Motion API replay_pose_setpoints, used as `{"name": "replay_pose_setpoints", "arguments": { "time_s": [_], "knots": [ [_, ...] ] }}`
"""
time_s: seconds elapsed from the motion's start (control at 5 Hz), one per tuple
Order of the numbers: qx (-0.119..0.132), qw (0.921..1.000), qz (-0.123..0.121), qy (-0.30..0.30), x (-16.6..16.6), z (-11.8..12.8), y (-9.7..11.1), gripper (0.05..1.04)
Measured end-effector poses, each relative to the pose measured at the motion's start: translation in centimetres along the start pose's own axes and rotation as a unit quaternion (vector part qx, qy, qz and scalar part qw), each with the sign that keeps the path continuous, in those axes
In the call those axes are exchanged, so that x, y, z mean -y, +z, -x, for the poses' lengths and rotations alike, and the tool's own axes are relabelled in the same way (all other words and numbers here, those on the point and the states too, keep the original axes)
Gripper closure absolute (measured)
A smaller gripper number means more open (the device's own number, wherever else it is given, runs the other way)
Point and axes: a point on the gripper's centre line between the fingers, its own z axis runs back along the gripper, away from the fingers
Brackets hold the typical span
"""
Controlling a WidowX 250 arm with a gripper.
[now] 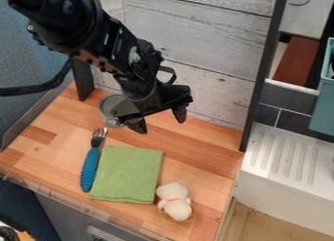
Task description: The robot arm moved the can from the top left to the top right of the table.
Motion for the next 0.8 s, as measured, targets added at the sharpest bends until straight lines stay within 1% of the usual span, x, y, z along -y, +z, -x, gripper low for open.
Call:
{"name": "replay_pose_setpoints", "arguments": {
  "time_s": [0.2,0.4,0.6,0.8],
  "knots": [
    [-0.010,0.9999,-0.006,0.002,-0.2,0.4,-0.4,0.083],
    [-0.026,0.9979,-0.036,0.048,-1.1,-0.2,-0.7,0.083],
    [-0.029,0.9887,-0.079,0.124,-2.8,-2.3,-1.4,0.083],
    [-0.022,0.9617,-0.127,0.242,-5.1,-5.4,-2.1,0.083]
  ]
}}
